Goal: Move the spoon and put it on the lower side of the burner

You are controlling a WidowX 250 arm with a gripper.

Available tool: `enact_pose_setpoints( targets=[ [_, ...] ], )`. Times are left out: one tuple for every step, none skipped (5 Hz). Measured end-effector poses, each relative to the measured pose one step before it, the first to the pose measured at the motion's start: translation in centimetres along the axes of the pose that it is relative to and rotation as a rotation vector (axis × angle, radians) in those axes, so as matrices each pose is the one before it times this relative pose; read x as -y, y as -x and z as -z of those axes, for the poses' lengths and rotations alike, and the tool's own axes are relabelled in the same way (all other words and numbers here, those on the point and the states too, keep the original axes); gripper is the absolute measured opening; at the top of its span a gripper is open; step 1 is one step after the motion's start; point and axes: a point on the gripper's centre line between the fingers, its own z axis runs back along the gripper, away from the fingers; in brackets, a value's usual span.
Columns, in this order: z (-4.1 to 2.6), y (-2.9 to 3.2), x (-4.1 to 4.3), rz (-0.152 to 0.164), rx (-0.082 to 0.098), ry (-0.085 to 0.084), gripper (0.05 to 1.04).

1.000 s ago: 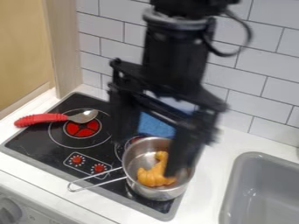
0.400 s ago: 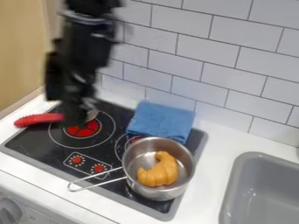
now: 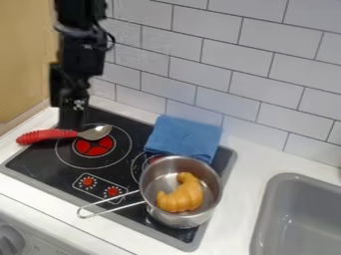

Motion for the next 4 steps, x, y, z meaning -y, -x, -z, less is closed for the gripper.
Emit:
enact_pose_setpoints(
  targets=[
    [1.694, -0.235, -1.778, 0.0418, 0.0527, 0.0116, 0.998],
    [1.589, -0.161, -1.724, 0.0136, -0.0015, -0.0295, 0.998],
    [0.991, -0.394, -1.15, 0.0255, 0.0088, -0.054, 0.998],
    [0.124, -0.604, -0.645, -0.0047, 0.0387, -0.0376, 0.998]
  ],
)
